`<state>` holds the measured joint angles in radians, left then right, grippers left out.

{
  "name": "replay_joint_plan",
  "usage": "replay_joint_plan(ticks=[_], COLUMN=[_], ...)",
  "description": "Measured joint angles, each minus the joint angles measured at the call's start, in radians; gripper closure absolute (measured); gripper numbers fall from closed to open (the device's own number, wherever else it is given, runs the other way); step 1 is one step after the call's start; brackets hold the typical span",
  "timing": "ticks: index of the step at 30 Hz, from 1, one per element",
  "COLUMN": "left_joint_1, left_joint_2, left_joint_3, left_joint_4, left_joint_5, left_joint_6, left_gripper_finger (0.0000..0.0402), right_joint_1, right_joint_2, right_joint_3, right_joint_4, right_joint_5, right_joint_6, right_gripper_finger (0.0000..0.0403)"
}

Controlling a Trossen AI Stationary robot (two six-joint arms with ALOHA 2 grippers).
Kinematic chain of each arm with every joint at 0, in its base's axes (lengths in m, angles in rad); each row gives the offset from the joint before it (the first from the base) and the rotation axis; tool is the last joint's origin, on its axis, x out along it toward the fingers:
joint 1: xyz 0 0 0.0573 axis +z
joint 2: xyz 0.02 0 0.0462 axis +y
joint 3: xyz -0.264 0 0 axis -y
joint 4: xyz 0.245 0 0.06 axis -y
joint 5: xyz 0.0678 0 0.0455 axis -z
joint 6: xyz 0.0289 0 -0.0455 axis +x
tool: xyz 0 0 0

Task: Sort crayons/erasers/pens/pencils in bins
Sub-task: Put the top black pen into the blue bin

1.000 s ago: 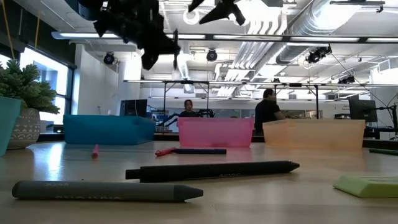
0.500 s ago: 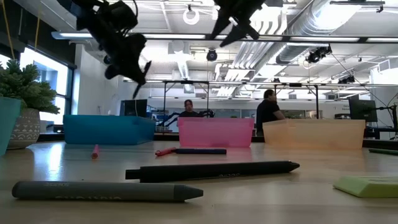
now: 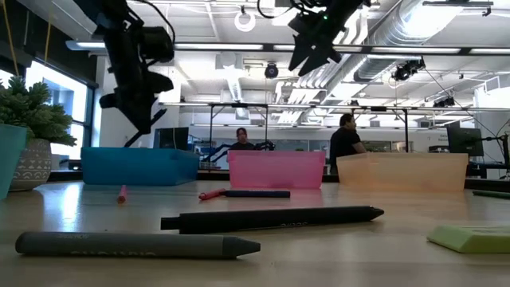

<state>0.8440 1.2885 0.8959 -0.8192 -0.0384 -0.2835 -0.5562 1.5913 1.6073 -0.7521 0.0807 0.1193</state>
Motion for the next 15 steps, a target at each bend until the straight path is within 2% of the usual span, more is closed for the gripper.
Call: replay_joint_plan(ticks=[15], left_joint_1=[0.0], left_joint_2=[0.178], left_joint_3=[0.0], left_joint_4=[0.002], left_joint_5=[-0.017], left_joint_6=[-0.056], left_gripper_finger=[0.0375], right_joint_1=[-0.106], right_joint_2=[0.0], right_joint_3=[0.0], right_joint_4=[0.0], right_joint_5=[-0.036], right_joint_6=[-0.102], right_gripper_finger=[0.0207])
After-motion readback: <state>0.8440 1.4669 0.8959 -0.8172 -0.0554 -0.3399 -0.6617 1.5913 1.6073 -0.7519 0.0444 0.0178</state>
